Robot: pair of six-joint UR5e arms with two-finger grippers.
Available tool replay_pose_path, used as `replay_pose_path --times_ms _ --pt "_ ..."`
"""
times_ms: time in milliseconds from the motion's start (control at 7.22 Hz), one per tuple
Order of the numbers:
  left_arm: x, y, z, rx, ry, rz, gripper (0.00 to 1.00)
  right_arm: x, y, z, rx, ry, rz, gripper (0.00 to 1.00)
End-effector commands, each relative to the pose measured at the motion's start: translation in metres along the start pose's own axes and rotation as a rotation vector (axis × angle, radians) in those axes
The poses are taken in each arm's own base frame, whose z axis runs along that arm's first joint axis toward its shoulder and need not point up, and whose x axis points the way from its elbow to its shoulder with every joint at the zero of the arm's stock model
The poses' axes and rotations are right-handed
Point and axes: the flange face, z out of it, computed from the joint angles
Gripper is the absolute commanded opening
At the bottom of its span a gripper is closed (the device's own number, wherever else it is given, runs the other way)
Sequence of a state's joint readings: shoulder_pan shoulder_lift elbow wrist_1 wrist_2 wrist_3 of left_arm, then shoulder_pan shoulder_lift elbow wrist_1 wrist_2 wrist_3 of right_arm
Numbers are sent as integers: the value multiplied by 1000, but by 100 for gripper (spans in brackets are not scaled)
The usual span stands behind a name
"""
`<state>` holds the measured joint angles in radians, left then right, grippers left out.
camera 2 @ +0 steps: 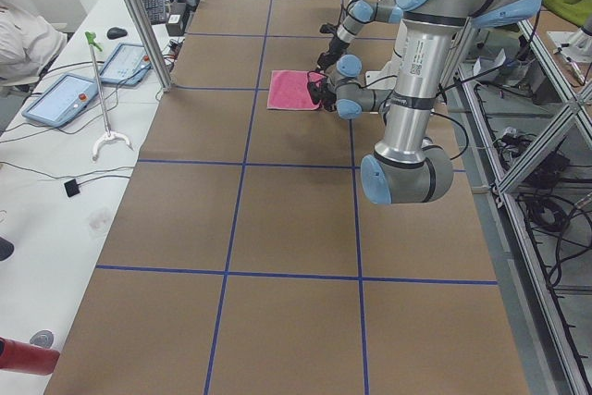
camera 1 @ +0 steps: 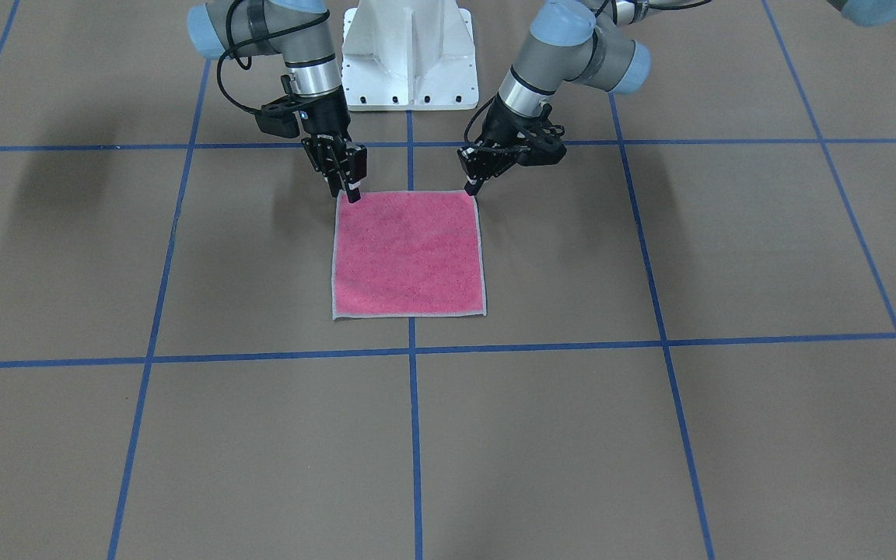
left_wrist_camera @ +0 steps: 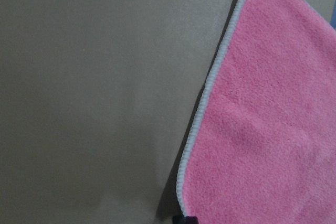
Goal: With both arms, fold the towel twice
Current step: 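Lower both grippers onto the two near corners of the towel and grasp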
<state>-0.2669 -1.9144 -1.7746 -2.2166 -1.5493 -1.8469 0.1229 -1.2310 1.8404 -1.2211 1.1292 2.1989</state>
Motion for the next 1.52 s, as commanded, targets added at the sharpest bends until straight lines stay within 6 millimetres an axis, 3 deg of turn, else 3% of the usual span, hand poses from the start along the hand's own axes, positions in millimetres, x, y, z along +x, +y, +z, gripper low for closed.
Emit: replay_pose_path --times_ms 0,554,831,1386 --pt "0 0 0 0 0 0 0 -4 -5 -2 4 -8 7 40" --pt "1 0 0 0 2 0 0 -2 -6 -2 7 -7 5 39" --pt "1 0 0 0 2 0 0 2 -4 1 6 2 -1 53" --pt "1 0 0 0 2 0 0 -1 -3 -2 5 -6 3 22"
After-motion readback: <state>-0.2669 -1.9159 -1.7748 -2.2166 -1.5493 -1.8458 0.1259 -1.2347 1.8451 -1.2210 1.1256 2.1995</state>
